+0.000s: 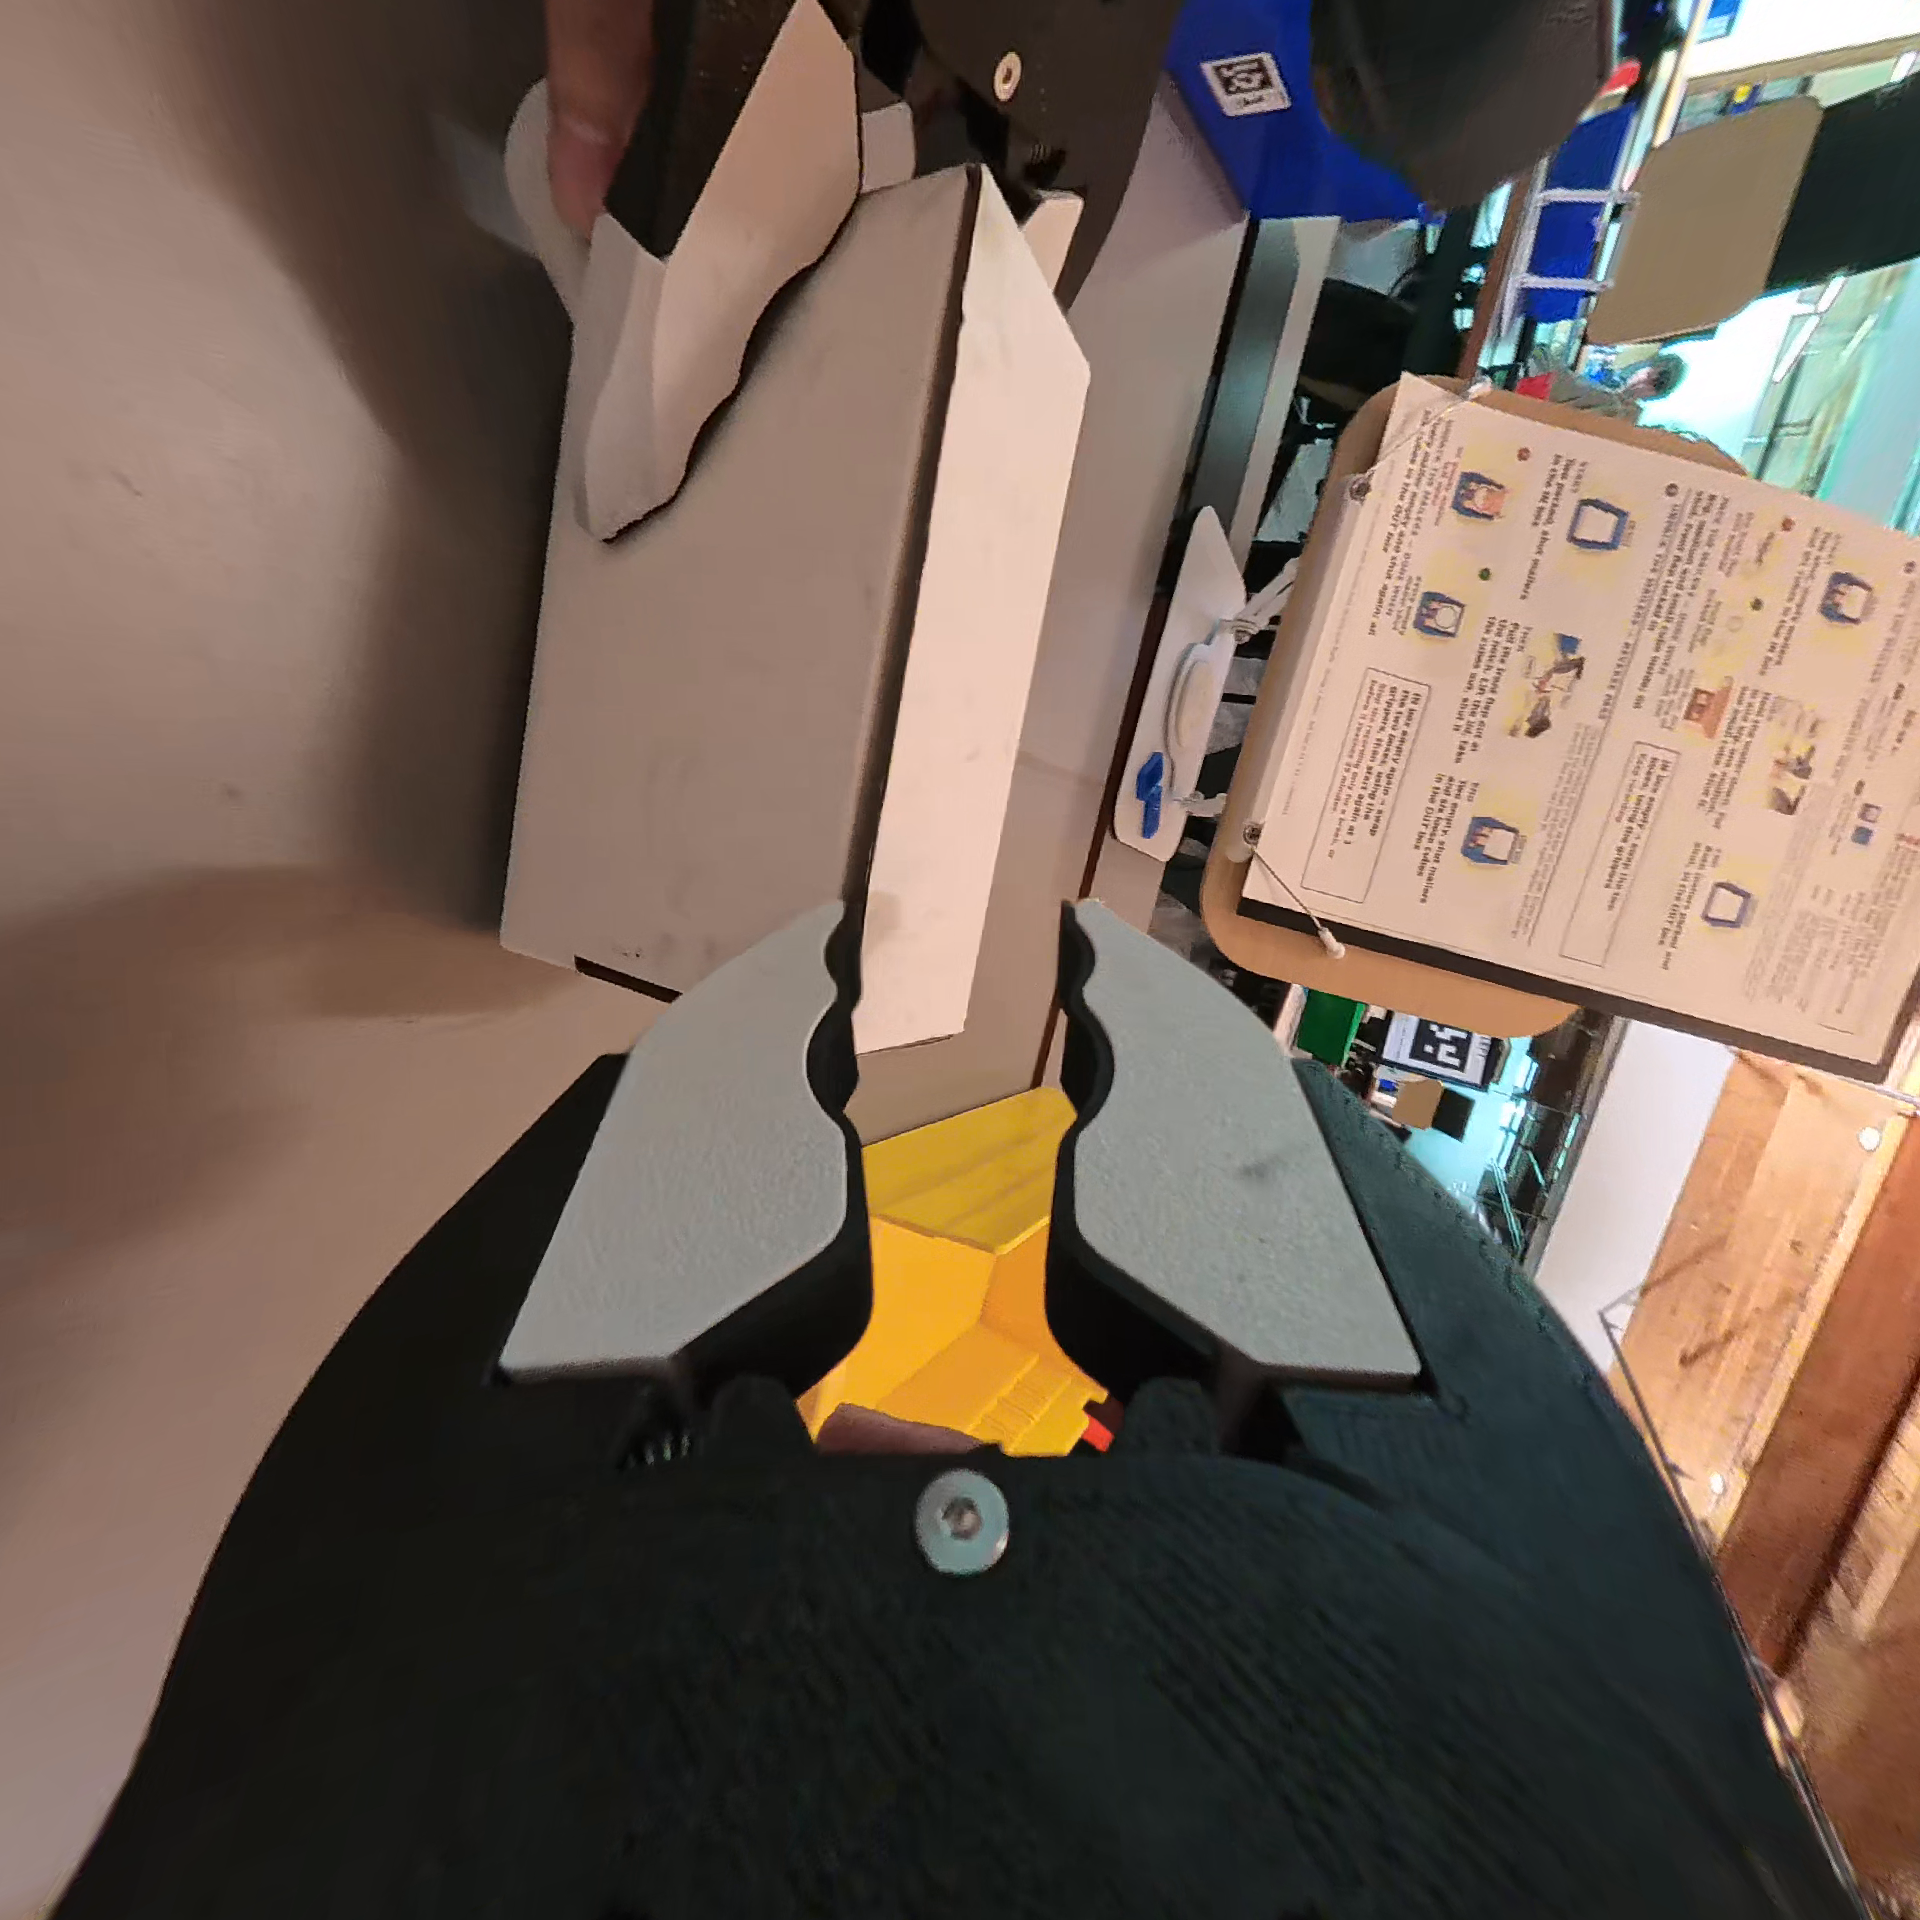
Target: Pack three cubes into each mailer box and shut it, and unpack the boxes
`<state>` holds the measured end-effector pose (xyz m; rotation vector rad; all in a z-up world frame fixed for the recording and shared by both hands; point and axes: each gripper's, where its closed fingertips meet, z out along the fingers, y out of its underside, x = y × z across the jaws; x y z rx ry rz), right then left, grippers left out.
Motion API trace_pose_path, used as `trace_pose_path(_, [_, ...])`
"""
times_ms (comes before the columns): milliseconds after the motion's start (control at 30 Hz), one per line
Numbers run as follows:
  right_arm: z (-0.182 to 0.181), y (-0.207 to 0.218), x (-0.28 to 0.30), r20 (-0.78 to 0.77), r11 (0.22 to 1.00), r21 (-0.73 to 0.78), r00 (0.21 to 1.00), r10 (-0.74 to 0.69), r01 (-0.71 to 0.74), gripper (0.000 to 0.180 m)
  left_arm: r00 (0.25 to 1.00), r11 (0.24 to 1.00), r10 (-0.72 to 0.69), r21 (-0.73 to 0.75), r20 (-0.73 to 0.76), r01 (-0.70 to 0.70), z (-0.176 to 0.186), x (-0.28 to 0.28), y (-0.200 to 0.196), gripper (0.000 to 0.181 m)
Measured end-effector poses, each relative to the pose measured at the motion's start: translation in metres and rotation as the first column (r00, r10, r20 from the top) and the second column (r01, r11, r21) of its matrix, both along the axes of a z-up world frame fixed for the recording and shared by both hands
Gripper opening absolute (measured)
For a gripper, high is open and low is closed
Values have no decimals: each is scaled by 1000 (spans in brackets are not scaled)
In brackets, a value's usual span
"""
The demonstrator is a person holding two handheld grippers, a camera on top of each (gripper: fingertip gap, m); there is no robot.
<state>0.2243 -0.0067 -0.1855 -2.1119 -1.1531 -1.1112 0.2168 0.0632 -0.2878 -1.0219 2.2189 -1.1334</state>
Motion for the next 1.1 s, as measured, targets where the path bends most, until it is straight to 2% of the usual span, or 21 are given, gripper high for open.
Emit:
trace_pose_path(200, [5,18,-21,-50,998,33,997,62,-60,39,1000,1000,-2,4,-2,2,-1,0,0,90])
trace_pose_path(600, [-5,66,-44,-220,986,104,964,150,-130,35,1000,999,-16,37,19,16,-1,-2,-3,89])
trace_pose_path(767, [-14,74,-49,-248,986,83,955,162,-145,35,1000,999,-25,27,5,25,-2,-3,-4,88])
trace_pose_path(1000, [-11,74,-49,-305,987,74,939,158,-142,29,999,999,-44,22,-2,44,-2,-4,-5,88])
trace_pose_path(1100, [-10,74,-47,-323,988,70,934,156,-140,32,999,999,-46,26,-1,46,-3,-5,-6,88])
